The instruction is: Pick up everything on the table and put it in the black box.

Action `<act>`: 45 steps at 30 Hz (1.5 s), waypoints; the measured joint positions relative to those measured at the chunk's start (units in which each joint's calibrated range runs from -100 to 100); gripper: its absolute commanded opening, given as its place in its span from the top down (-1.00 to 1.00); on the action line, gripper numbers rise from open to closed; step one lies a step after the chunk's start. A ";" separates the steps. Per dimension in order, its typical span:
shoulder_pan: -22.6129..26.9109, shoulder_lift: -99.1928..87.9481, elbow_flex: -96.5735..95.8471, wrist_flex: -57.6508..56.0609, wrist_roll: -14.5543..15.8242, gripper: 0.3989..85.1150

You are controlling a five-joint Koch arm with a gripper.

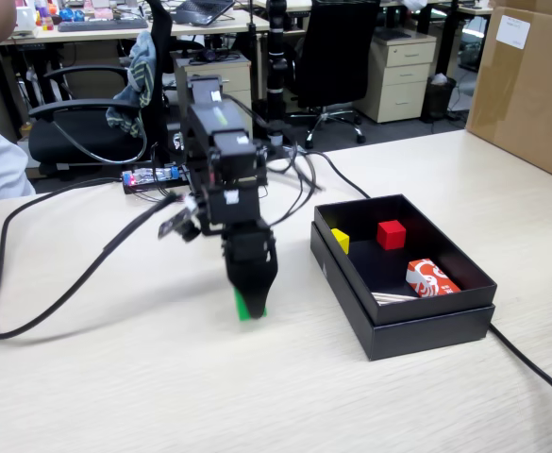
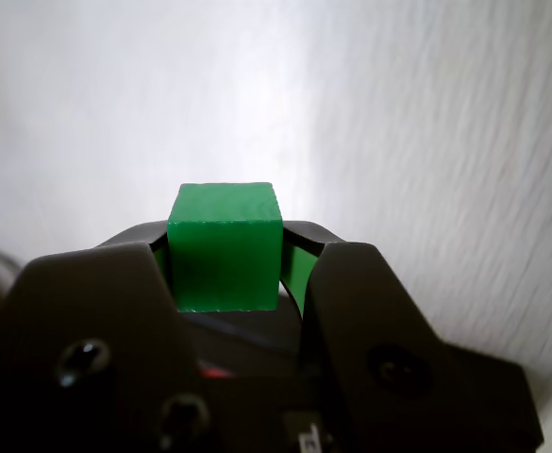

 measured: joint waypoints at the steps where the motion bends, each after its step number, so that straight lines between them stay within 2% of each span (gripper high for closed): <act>1: 1.66 -8.80 -0.09 -0.85 0.73 0.99; 5: 6.11 -23.04 -0.18 -3.79 2.54 0.99; 6: 9.87 -30.16 0.00 -3.79 3.57 0.99; 9: 12.75 -32.23 -0.09 -3.95 4.49 0.99; 10: 16.02 -31.46 -0.09 -3.95 6.25 0.99; 14: 16.75 -23.04 0.27 -3.95 6.74 0.99; 19: 16.80 1.29 2.28 -3.87 6.79 0.99; 26: 16.80 10.87 3.19 -3.87 7.13 0.99; 27: 16.80 11.26 3.19 -3.87 7.28 0.77; 30: 16.80 11.26 3.19 -3.87 7.23 0.43; 34: 16.80 11.26 3.19 -3.87 7.23 0.39; 39: 16.80 11.00 3.10 -3.87 7.18 -0.09; 40: 16.80 10.10 2.10 -3.87 7.23 -0.13; 45: 16.26 -10.23 -1.55 -3.87 6.94 -0.14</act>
